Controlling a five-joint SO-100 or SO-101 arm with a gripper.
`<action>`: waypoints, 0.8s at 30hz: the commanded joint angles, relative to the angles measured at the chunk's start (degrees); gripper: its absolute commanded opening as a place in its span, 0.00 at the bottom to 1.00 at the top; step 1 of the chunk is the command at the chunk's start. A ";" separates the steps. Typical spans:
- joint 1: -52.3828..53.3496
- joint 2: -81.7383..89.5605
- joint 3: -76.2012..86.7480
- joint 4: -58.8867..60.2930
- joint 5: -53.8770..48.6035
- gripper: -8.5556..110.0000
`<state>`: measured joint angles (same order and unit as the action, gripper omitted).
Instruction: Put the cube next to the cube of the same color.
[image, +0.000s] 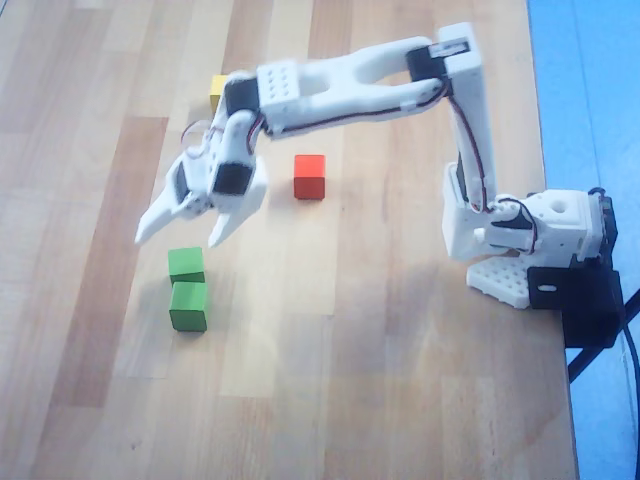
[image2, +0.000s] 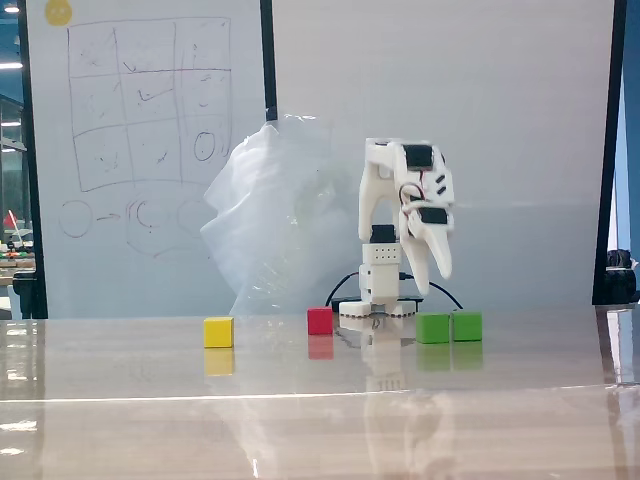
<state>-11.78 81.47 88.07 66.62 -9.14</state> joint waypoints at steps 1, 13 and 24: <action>2.29 15.64 -6.42 7.56 -0.09 0.32; 11.87 51.94 17.14 23.91 0.09 0.09; 12.48 97.21 72.86 -3.43 0.18 0.07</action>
<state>0.18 169.54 154.34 67.68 -9.32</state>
